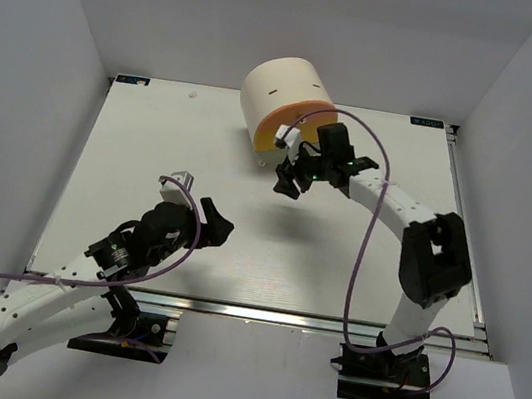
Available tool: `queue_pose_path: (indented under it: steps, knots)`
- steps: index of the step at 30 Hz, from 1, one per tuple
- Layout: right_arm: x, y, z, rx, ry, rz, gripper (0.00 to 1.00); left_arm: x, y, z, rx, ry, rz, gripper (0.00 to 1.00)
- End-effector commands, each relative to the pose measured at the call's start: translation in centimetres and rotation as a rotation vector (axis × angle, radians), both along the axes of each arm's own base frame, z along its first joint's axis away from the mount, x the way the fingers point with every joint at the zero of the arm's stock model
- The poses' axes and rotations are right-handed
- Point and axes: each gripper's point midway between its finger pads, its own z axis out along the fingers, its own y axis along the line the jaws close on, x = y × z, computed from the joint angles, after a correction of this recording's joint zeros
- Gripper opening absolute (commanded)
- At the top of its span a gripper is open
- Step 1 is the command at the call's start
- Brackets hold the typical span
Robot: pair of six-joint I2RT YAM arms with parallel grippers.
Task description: Sort the legos into containers by color
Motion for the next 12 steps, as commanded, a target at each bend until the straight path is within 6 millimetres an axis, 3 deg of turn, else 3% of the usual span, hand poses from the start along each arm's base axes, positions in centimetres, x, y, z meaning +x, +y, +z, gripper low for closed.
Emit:
queue_pose_path:
  steps: [1,2,4,5,10,12]
  knots:
    - [-3.3,-2.0,5.3,0.101,0.249,-0.166,0.63,0.1,-0.5,0.7,-0.029,-0.028,-0.016,0.92]
    - [-3.9,-2.5,6.2,0.12,0.252,-0.206,0.65,0.3,-0.7,0.8,-0.03,-0.036,-0.02,0.97]
    - [-4.0,-3.6,6.8,0.13,0.269,-0.31,0.77,0.5,-1.1,1.1,-0.028,-0.05,-0.037,0.98]
    - [-4.0,-4.1,8.3,0.158,0.238,-0.342,0.8,0.6,-1.3,0.9,-0.022,-0.048,-0.042,0.98]
    - [-3.5,-6.9,10.3,0.182,0.168,-0.488,0.81,0.9,-2.1,1.3,-0.024,-0.065,-0.073,0.98]
    - [-3.8,-7.5,11.6,0.213,0.126,-0.49,0.86,0.9,-2.3,1.3,-0.02,-0.069,-0.083,0.98]
